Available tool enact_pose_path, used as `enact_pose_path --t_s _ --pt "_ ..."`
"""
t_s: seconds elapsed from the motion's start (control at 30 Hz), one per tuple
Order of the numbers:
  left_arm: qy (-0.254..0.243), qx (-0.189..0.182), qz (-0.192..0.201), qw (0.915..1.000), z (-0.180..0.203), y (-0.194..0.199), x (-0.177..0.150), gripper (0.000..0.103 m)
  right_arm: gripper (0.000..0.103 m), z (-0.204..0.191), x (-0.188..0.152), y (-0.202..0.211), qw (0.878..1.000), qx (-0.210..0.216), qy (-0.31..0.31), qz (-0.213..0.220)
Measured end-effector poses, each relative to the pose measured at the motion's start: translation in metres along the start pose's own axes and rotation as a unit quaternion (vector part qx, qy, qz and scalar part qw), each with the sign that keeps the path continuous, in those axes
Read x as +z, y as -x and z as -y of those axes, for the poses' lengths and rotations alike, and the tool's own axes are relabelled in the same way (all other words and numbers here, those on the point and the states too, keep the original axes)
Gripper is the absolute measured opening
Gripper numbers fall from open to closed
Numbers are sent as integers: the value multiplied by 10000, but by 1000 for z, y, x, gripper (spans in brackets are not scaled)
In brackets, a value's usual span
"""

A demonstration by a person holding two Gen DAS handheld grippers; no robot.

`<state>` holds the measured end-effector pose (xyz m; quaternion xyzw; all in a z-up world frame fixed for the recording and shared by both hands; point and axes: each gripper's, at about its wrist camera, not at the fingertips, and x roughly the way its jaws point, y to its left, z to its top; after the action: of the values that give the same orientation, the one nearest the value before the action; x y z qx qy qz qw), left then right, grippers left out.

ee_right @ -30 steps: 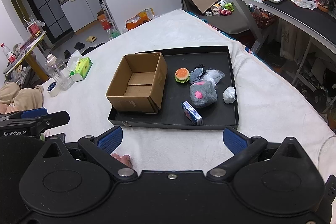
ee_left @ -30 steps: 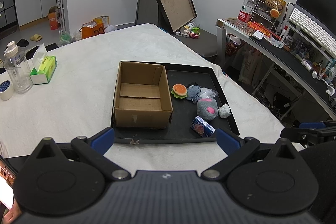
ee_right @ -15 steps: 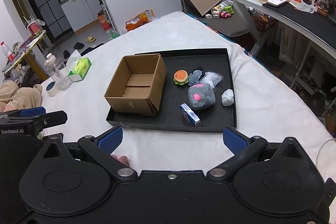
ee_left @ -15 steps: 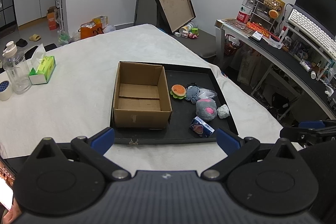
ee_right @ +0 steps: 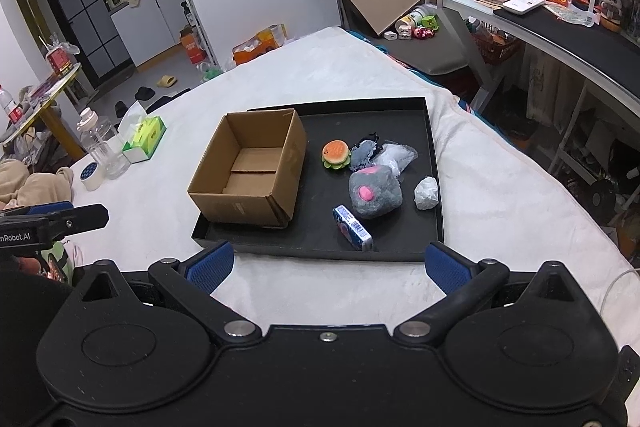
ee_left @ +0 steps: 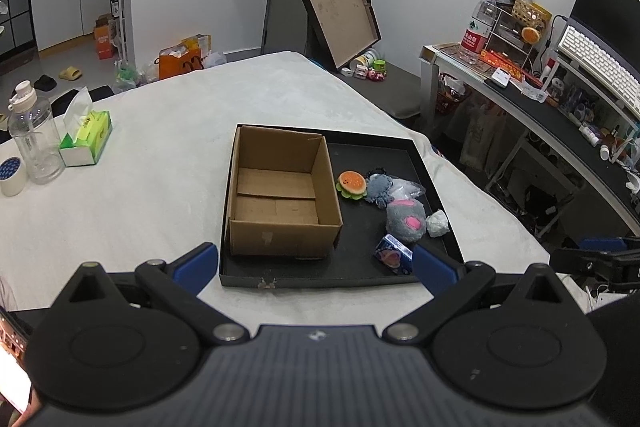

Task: Organize soft objects
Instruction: 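Move the right gripper to the grey plush and grasp it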

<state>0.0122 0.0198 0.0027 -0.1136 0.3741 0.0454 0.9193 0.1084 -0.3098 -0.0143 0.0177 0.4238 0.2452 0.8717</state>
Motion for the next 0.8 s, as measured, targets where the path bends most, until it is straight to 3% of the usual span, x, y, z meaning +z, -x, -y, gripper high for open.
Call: enact_pose_path --t_s 0.8 --pt "296 92 -137 9994 -46 -66 7 102 103 24 13 -55 9994 -154 -227 -201"
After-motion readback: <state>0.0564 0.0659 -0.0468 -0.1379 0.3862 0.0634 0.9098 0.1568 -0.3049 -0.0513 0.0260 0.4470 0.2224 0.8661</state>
